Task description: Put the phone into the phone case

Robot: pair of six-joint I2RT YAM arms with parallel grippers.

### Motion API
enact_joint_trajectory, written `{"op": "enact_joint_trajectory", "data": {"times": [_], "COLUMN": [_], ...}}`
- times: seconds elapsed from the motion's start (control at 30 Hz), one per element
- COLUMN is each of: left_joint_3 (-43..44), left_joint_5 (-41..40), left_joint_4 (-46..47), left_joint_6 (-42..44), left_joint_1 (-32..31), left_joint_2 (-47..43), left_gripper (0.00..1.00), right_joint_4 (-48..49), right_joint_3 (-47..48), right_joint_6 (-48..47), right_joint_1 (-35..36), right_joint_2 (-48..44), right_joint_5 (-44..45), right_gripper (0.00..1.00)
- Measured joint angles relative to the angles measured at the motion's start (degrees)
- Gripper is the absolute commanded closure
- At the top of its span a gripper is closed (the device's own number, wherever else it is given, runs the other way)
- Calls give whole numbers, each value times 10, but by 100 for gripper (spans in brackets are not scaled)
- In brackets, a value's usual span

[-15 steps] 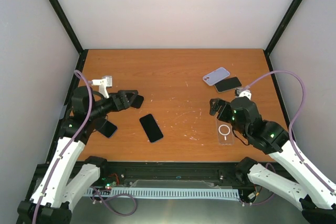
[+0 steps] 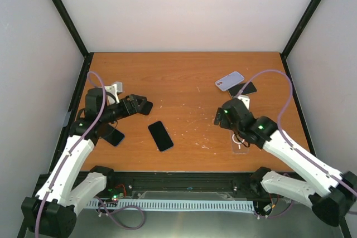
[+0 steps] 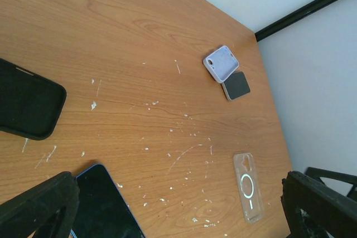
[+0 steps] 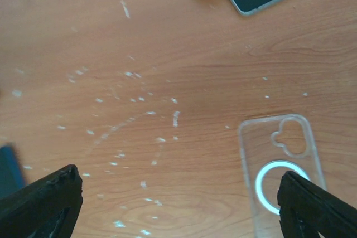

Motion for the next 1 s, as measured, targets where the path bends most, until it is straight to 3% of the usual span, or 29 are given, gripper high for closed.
{"op": "enact_joint_trajectory", "data": {"times": [0.17, 0.33, 0.77, 1.0], "left_joint_3": [-13, -39, -129, -138], "left_joint_5": [-21, -43, -44, 4], "left_joint_4": [0, -8, 29, 76], "left_joint_6": [3, -2, -56, -56], "left_joint_1": [0, 0, 0, 0], "left_joint_2": [-2, 4, 97, 155], "left_gripper": [1, 1, 4, 9], "right_joint_4": [20, 62, 153, 194], "right_joint_3": [-17, -52, -82, -78], "right_joint_6": [-24, -47, -79, -100], "right_joint_1": [-34, -89, -149, -150], "right_joint_2": [104, 163, 337, 347], "right_joint_5": [5, -16, -74, -90], "right_gripper": [39, 50, 62, 86]}}
